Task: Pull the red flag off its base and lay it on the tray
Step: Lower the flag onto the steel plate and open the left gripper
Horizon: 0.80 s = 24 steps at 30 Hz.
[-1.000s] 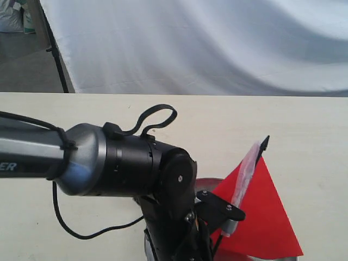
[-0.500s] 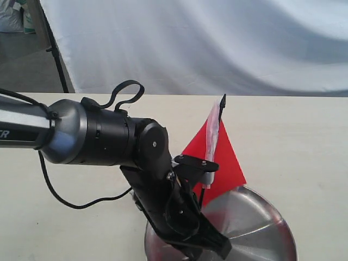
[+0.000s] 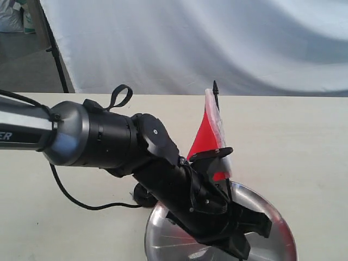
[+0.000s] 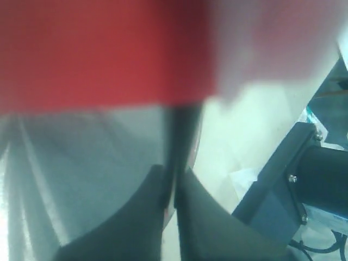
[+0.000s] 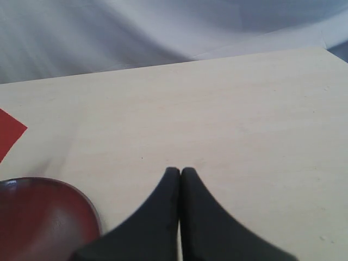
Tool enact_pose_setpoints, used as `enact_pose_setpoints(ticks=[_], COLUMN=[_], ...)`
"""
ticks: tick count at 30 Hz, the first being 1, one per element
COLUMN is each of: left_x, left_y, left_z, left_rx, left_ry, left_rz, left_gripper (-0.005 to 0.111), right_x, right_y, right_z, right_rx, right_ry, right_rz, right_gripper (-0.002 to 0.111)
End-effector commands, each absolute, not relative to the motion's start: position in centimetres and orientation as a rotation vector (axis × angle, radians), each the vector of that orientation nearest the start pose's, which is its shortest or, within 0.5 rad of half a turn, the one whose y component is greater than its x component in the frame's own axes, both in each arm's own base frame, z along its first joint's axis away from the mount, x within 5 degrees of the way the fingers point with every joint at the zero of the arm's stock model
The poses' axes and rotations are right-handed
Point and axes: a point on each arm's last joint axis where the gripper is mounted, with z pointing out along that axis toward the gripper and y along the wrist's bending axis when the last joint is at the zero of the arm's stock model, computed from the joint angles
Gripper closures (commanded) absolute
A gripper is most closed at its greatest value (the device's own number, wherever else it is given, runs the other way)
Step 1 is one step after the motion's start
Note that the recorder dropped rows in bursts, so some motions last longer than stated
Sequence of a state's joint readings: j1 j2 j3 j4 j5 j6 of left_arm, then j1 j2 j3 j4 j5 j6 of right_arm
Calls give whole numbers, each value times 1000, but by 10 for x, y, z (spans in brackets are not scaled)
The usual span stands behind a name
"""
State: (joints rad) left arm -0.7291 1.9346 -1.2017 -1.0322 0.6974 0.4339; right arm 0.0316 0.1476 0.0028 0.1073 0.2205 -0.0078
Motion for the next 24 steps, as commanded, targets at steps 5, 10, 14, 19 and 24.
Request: enact_pose_setpoints(ticks=[5, 10, 14, 19, 24], left_x=[234, 229, 230, 230, 230], left_y=[-318, -323, -326, -326, -326], left_z=[129, 128, 130, 130, 130], left_rx=[686, 720, 724, 724, 733], left_ry=[2903, 2881, 2848, 2841, 2842], left_rz=[-1155, -1228, -1274, -1274, -1270], left_gripper=[107, 107, 107, 107, 107], right_x=[65, 65, 65, 65, 65], right_y=[4, 4, 4, 4, 4], right_z=[185, 185, 185, 185, 185], right_rx=[43, 43, 43, 43, 43], right_ry=[1842, 1842, 1842, 1842, 1842], right_rz=[106, 106, 106, 106, 106], right_gripper=[109, 109, 109, 109, 109])
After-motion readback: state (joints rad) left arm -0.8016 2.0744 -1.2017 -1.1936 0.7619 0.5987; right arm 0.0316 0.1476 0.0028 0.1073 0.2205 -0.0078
